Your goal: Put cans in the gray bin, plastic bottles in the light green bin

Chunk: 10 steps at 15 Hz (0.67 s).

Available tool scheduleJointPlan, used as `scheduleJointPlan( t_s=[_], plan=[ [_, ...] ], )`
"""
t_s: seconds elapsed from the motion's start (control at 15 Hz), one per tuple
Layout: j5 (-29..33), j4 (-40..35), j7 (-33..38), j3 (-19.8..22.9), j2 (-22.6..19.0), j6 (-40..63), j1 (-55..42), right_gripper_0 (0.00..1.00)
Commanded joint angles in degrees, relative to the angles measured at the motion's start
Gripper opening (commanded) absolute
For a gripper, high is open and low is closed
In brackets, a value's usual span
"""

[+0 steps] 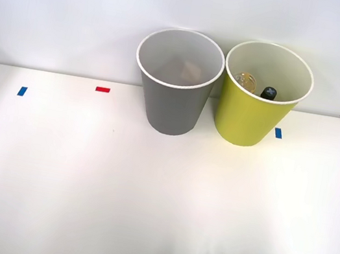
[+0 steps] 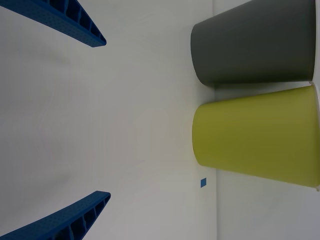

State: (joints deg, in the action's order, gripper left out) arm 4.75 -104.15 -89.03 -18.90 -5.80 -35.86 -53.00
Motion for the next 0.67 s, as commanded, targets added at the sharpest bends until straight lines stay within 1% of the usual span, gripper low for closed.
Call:
scheduleJointPlan(
  t_s=[0.07, 0.67],
  plan=[
    [0.0, 0.0, 0.0, 0.0, 0.0, 0.0, 0.0, 1.0],
    [0.0, 0.0, 0.0, 0.0, 0.0, 0.0, 0.0, 1.0]
  ],
)
